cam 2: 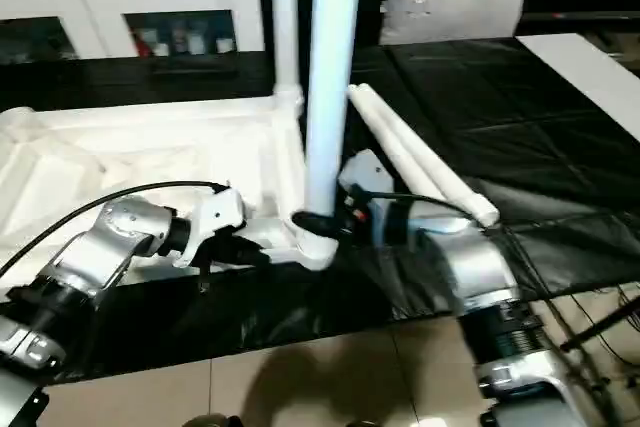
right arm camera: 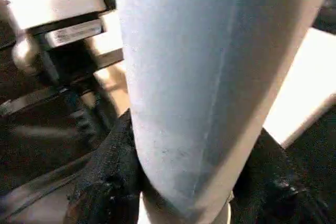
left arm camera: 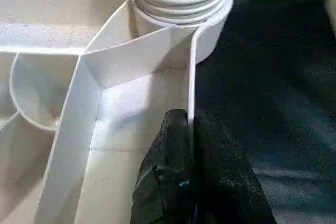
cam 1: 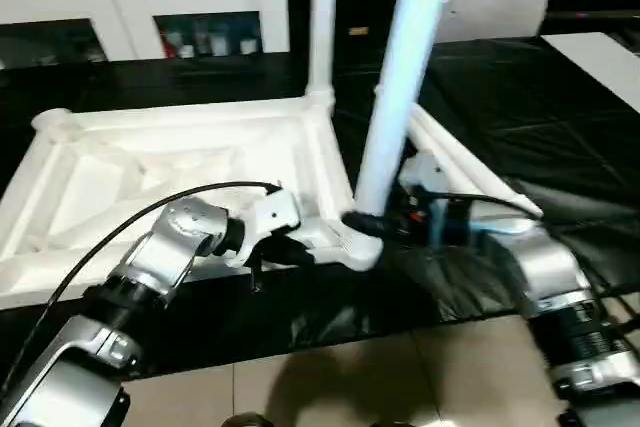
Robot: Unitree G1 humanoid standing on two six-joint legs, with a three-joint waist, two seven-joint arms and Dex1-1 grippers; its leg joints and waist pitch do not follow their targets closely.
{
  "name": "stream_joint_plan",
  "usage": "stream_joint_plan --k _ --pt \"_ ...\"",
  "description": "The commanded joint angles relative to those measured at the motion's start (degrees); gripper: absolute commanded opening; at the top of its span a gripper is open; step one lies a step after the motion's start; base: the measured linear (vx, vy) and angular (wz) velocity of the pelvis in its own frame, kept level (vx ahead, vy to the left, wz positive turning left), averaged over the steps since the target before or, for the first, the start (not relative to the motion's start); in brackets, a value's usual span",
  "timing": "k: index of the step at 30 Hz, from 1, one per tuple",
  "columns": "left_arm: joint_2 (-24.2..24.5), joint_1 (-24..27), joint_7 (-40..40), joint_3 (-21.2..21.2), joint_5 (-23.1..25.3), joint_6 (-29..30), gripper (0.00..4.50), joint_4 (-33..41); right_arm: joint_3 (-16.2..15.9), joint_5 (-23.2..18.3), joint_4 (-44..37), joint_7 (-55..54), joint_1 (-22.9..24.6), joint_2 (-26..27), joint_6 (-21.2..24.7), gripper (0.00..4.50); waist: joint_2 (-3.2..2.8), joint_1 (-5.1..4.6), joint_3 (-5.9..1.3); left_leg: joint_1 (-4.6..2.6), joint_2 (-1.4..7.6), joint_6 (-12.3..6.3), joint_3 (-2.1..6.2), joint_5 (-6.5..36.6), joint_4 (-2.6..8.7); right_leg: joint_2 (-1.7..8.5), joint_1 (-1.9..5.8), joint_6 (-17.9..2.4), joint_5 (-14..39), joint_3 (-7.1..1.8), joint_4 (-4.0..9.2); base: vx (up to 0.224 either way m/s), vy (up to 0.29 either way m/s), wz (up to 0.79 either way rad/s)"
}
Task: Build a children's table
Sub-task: Rotate leg to tighten
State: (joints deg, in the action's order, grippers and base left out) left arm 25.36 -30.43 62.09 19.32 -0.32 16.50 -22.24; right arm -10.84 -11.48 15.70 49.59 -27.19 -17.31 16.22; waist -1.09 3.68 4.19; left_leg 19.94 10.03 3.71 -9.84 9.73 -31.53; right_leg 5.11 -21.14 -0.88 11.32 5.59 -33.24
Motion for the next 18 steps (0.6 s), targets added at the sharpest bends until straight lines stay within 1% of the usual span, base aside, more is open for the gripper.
stream_joint_plan --k 1,2,3,4,5,6,7,8,9,10,11,12,13,14,15,16,17,18 --pt "-2.49 2.62 -6.10 -2.56 -1.56 8.41 0.00 6.10 -0.90 6.66 5.58 -10.22 2.56 0.91 6.72 1.86 0.26 0.00 -1.58 0.02 3.52 0.27 1.82 22.60 4.71 4.51 0.82 -7.85 29.25 -3.46 5.21 0.000 0.000 0.00" --pt "-3.14 3.08 -7.27 -2.99 -1.66 9.92 0.00 7.12 -0.69 6.91 5.61 -11.50 2.42 1.38 7.24 1.86 0.05 -0.43 -1.50 0.06 3.38 0.47 1.96 23.24 4.71 4.45 0.76 -7.47 30.45 -3.35 5.28 0.000 0.000 0.00" --pt "-5.73 4.33 -11.18 -4.22 -1.87 14.32 0.00 10.11 0.29 7.53 6.27 -15.99 1.56 3.20 9.04 1.86 0.04 -0.78 -1.63 -0.01 3.41 0.64 2.01 23.18 4.58 4.51 0.71 -7.42 30.40 -3.40 5.26 0.000 0.000 0.00" --pt "-8.49 5.08 -14.64 -5.10 -1.85 17.56 0.00 12.35 1.47 7.73 7.53 -20.34 0.37 5.14 10.69 1.86 0.21 -1.33 -1.55 0.09 3.38 0.84 1.93 22.88 4.61 4.35 0.60 -7.62 30.09 -3.45 5.23 0.000 0.000 0.00" --pt "-9.21 5.15 -15.26 -5.13 -1.87 18.07 0.00 12.70 1.73 7.62 8.07 -21.05 -0.03 5.58 10.84 1.86 0.21 -1.33 -1.55 0.09 3.38 0.84 1.93 22.88 4.61 4.35 0.60 -7.62 30.09 -3.45 5.23 0.000 0.000 0.00" --pt "-13.40 5.27 -19.10 -4.95 -1.39 20.36 0.00 14.20 3.11 7.09 11.71 -25.30 -2.49 8.03 11.41 1.86 0.42 -1.57 -1.70 -0.13 2.96 0.13 1.75 22.55 4.15 4.39 0.36 -7.10 30.93 -3.49 5.76 0.000 0.000 0.00" --pt "-15.46 5.05 -21.09 -4.40 -0.63 20.72 0.00 14.38 3.48 7.01 14.12 -27.15 -3.89 9.04 11.12 1.86 0.43 -1.78 -1.53 0.10 2.90 -0.38 1.70 22.10 4.18 4.26 0.29 -7.03 31.04 -3.40 5.87 0.000 0.000 0.00" --pt "-17.53 4.69 -22.81 -3.76 -0.18 21.26 0.00 14.54 3.94 7.06 17.15 -29.38 -5.53 10.13 10.50 1.86 0.54 -1.83 -1.51 0.05 2.74 -0.69 1.58 22.01 4.02 4.15 0.16 -6.55 31.75 -3.33 6.13 0.000 0.000 0.00" --pt "-19.00 4.31 -24.00 -3.34 0.09 21.61 0.00 14.39 4.56 6.92 19.77 -31.26 -6.84 11.03 9.93 1.86 0.51 -1.76 -1.42 -0.04 2.53 -1.01 1.55 22.15 3.93 4.19 0.03 -5.74 33.43 -3.24 6.42 0.000 0.000 0.00" --pt "-19.88 3.94 -25.00 -2.62 0.83 22.10 0.00 14.40 5.24 6.61 22.05 -32.77 -8.02 11.98 9.62 1.86 0.49 -1.79 -1.40 -0.03 2.49 -1.07 1.58 22.29 3.88 4.25 0.01 -5.34 34.24 -3.18 6.49 0.000 0.000 0.00" --pt "-20.24 3.77 -25.49 -2.25 1.25 22.43 0.00 14.46 5.61 6.41 23.12 -33.52 -8.59 12.47 9.52 1.86 0.57 -1.87 -1.27 0.02 2.47 -1.08 1.66 22.66 3.94 4.25 -0.04 -4.76 35.32 -3.10 6.67 0.000 0.000 0.00" --pt "-20.13 3.61 -25.66 -1.96 1.66 22.60 0.00 14.43 5.40 6.73 23.95 -34.08 -9.10 12.82 9.56 1.86 0.44 -1.94 -1.28 0.08 2.41 -0.67 1.97 23.96 4.05 4.18 -0.01 -3.00 37.07 -2.79 6.91 0.000 0.000 0.00" --pt "-19.75 3.55 -26.13 -2.10 2.07 23.28 0.00 14.82 5.22 7.46 24.25 -34.71 -9.44 13.28 9.84 1.86 0.45 -2.12 -1.25 0.27 2.51 -0.40 2.13 24.75 4.28 4.05 -0.02 -2.55 36.21 -2.76 6.83 0.000 0.000 0.00" --pt "-19.75 3.55 -26.13 -2.10 2.07 23.28 0.00 14.82 5.22 7.46 24.25 -34.71 -9.44 13.28 9.84 1.86 0.49 -2.15 -1.17 0.33 2.50 -0.31 2.18 25.42 4.37 3.94 -0.06 -2.32 36.27 -2.69 6.83 0.000 0.000 0.00" --pt "-18.89 3.44 -26.18 -2.07 2.64 22.97 0.00 14.75 5.32 7.61 24.18 -34.93 -9.54 13.59 9.88 1.86 0.49 -2.09 -1.28 0.03 2.49 -0.21 2.16 26.01 4.33 4.04 -0.24 -2.05 36.25 -2.79 6.97 0.000 0.000 0.00" --pt "-17.45 3.45 -26.55 -1.79 3.39 22.94 0.00 15.05 5.84 7.38 24.58 -35.21 -9.88 14.04 9.52 1.86 0.47 -2.11 -1.32 0.02 2.52 -0.20 2.17 26.04 4.35 4.07 -0.30 -2.16 35.78 -2.91 6.90 0.000 0.000 0.00" --pt "-17.45 3.45 -26.55 -1.79 3.39 22.94 0.00 15.05 5.84 7.38 24.58 -35.21 -9.88 14.04 9.52 2.21 0.44 -2.10 -1.31 0.07 2.56 -0.19 2.23 26.23 4.43 4.08 -0.30 -2.29 35.45 -2.94 6.82 0.000 0.000 0.00" --pt "-16.78 3.47 -26.65 -1.84 3.76 22.74 0.00 15.00 5.98 7.30 25.42 -34.90 -10.26 14.09 8.49 2.21 0.22 -2.29 -1.31 0.10 2.61 -0.04 2.22 27.05 4.50 4.02 -0.40 -2.64 34.66 -2.94 6.80 0.000 0.000 0.00"
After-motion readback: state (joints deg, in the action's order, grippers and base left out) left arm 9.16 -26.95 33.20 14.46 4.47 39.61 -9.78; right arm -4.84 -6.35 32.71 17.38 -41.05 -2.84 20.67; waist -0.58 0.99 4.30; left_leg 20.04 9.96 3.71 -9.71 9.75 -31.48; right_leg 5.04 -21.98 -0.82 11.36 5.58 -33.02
